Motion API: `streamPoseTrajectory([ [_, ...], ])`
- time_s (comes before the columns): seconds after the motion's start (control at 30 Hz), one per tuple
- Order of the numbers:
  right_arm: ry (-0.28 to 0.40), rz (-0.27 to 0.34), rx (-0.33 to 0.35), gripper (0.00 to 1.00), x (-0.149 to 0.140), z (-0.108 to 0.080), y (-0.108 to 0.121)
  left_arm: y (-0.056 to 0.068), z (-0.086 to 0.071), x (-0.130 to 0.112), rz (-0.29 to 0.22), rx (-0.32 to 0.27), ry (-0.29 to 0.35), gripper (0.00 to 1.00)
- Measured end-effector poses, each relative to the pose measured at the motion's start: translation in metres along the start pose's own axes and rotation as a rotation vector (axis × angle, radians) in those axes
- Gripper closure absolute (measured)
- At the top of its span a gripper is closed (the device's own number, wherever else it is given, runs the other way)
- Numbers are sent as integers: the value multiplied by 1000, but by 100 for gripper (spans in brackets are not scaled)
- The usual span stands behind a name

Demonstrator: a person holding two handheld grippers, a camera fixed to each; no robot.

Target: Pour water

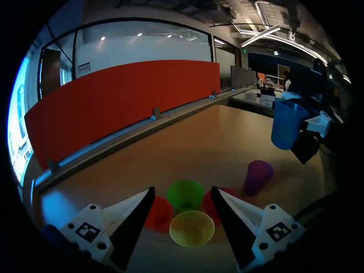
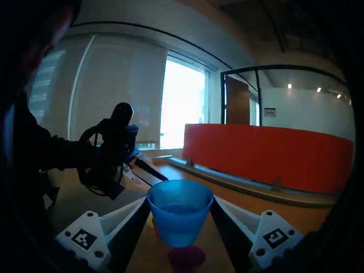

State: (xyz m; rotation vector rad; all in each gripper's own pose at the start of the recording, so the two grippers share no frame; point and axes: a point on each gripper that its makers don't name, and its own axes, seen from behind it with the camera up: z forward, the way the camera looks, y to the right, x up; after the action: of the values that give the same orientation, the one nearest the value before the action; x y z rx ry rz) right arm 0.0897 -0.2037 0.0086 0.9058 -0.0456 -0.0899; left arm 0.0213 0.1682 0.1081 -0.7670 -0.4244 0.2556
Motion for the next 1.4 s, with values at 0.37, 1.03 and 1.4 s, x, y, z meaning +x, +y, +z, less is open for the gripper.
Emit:
streamPoseTrajectory([
  [0.37,-8,6,9,9,-5,-2,0,-3,20,-19,28,12,-65,8],
  [1.03,-13,19,16,9,-12,-4,6,-8,37,-42,77,28,-140,8],
  [1.4,-14,25,17,9,-15,-5,7,-6,43,-45,94,24,-157,8],
])
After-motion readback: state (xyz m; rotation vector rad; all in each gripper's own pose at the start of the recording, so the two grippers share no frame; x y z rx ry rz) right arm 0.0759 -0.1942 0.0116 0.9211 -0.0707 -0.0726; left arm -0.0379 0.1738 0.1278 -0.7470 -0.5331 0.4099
